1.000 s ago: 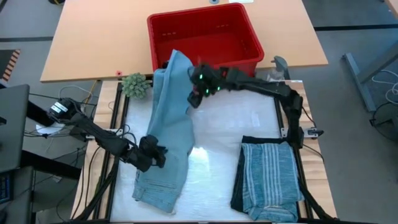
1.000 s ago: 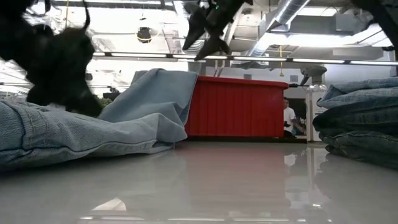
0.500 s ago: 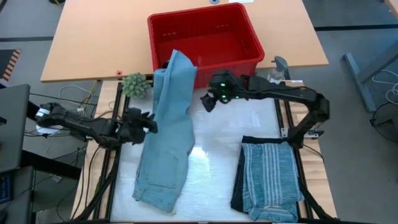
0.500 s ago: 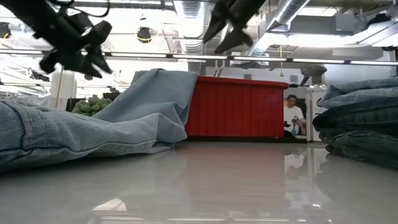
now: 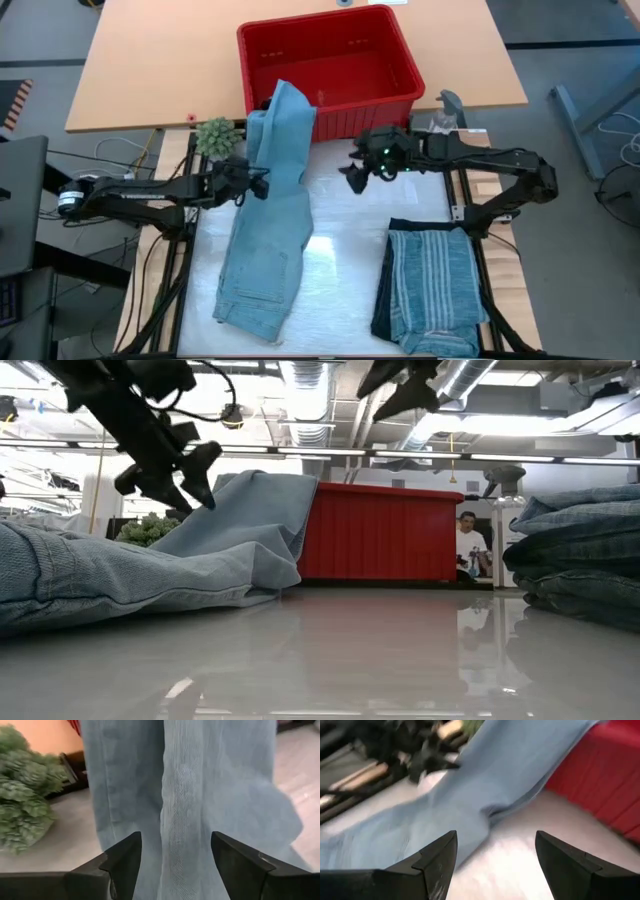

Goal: Fold Laundry from Bin
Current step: Fold the light blue denim pants

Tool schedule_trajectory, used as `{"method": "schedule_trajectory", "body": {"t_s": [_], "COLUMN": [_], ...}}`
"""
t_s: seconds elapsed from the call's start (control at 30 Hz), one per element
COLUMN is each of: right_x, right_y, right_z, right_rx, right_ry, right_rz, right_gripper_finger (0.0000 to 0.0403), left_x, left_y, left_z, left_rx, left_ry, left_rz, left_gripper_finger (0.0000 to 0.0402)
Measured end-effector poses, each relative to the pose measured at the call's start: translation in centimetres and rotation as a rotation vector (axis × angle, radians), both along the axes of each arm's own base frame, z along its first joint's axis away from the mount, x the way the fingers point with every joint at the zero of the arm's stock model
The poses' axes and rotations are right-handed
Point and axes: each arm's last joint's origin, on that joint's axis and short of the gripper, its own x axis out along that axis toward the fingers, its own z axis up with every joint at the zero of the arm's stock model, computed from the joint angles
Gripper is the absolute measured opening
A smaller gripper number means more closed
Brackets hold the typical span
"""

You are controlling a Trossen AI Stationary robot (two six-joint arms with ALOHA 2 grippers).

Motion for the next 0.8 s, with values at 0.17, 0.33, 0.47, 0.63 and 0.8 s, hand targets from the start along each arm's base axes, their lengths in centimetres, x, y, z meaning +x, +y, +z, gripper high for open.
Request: {"method": "schedule_trajectory", "body": {"t_s": [0.17, 0.33, 0.47, 0.63, 0.8], "right_x": [0.1, 0.4, 0.4, 0.5, 0.5], "right_y": [1.2, 2.4, 3.1, 3.7, 4.4], "right_z": [-0.5, -0.7, -0.6, -0.7, -0.7], "right_rx": [0.003, 0.005, 0.005, 0.005, 0.023], "right_ry": [0.017, 0.024, 0.022, 0.026, 0.024], "right_rz": [0.043, 0.085, 0.11, 0.131, 0.142], "right_gripper_finger": [0.0291, 0.0291, 0.0291, 0.0291, 0.0291], "left_x": [0.2, -0.1, -0.6, -1.2, -1.8], "left_y": [1.4, 2.2, 2.7, 3.5, 4.5], "left_z": [-1.3, -1.4, -1.5, -1.8, -2.0], "left_rx": [-0.019, 0.021, 0.078, 0.082, 0.083], "left_ry": [0.099, 0.142, 0.194, 0.244, 0.253], "left_rz": [0.035, 0.098, 0.167, 0.246, 0.299], "left_gripper_finger": [0.0229, 0.0229, 0.0229, 0.0229, 0.0229]}}
